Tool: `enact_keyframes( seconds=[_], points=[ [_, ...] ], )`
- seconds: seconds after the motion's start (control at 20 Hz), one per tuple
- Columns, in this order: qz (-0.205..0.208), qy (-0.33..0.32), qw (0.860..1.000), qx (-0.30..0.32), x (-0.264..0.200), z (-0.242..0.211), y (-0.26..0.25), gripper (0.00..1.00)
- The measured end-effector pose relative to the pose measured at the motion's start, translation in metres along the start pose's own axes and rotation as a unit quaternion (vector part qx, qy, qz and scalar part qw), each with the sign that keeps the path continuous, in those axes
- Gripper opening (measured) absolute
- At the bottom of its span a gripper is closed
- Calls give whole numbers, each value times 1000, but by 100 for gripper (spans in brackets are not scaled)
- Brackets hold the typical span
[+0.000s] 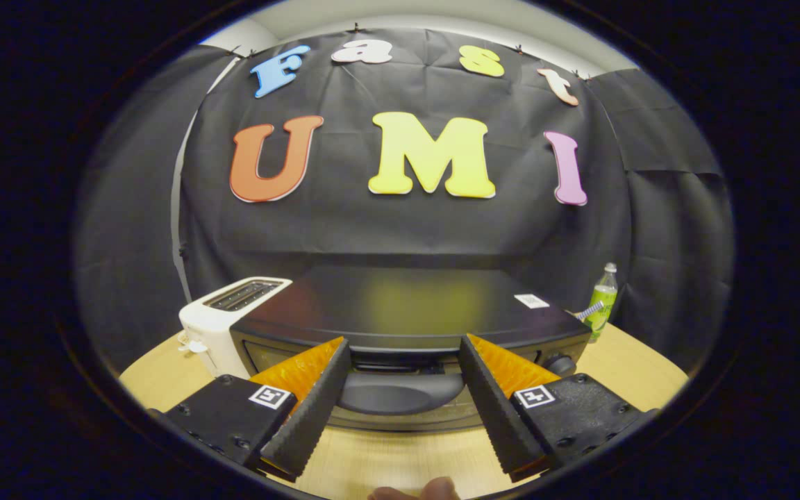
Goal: Open the toaster oven, put the food inside, and close the toaster oven door.
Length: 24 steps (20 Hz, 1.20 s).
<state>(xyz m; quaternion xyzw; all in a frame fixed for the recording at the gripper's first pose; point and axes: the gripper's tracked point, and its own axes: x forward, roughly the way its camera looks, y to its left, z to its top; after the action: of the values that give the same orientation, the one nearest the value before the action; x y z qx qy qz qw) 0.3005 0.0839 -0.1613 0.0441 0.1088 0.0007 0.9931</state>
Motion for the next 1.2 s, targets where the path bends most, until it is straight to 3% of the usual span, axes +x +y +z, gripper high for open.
enact_keyframes(
  seconds=[0.5, 0.8, 1.2],
  points=[
    [9, 13, 1000, -2, -42, -28, 0, 100],
    [6, 61, 998, -28, -79, -64, -2, 100],
    [40, 140, 989, -35, -106, -111, -3, 100]
  ],
)
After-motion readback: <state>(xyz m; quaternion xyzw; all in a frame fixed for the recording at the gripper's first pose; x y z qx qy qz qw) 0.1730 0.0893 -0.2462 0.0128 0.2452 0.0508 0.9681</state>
